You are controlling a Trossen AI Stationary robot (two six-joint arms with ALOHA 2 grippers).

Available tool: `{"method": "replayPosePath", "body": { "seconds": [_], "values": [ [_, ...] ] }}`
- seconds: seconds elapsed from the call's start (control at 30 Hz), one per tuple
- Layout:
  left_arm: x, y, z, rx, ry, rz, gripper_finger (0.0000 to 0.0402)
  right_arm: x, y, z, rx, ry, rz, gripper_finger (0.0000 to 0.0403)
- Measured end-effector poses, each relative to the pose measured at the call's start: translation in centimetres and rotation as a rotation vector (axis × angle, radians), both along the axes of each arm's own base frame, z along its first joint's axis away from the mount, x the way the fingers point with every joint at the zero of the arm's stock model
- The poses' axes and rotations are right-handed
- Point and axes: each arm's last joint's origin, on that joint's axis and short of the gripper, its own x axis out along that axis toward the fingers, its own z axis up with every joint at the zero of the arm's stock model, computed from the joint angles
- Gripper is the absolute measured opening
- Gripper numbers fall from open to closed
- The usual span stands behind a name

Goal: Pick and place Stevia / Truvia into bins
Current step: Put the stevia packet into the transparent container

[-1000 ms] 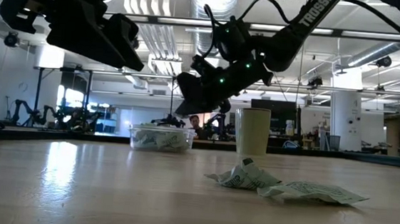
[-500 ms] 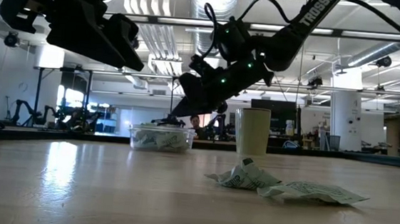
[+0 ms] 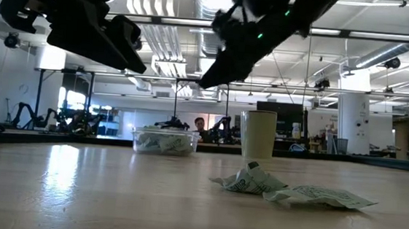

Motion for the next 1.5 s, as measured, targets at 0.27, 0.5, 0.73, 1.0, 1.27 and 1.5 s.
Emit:
{"method": "replayPosePath", "body": {
  "seconds": [0.27, 0.5, 0.73, 1.0, 1.27, 1.5],
  "values": [
    [0.1, -0.1, 0.2, -0.009, -0.022, 0.000, 0.0195, -5.1, 6.5, 2.9, 0.009, 0.131, 0.178, 0.0098],
    [0.9, -0.5, 0.4, -0.047, -0.101, -0.025, 0.0195, -9.6, 11.1, 2.1, 0.068, 0.190, 0.281, 0.0089],
    [4.0, -2.1, -2.2, -0.062, -0.209, -0.194, 0.0195, -13.0, 13.3, 0.1, 0.106, 0.249, 0.325, 0.0079],
    [7.9, -4.0, -6.3, -0.100, -0.226, -0.340, 0.0195, -14.2, 13.0, -0.9, 0.167, 0.280, 0.253, 0.0068],
    [11.4, -5.9, -7.8, -0.126, -0.111, -0.421, 0.0195, -14.2, 13.0, -1.0, 0.182, 0.282, 0.236, 0.0068],
    [13.2, -6.5, -8.7, -0.129, -0.029, -0.407, 0.0195, -14.3, 13.0, -1.0, 0.184, 0.285, 0.234, 0.0064]
  ]
}}
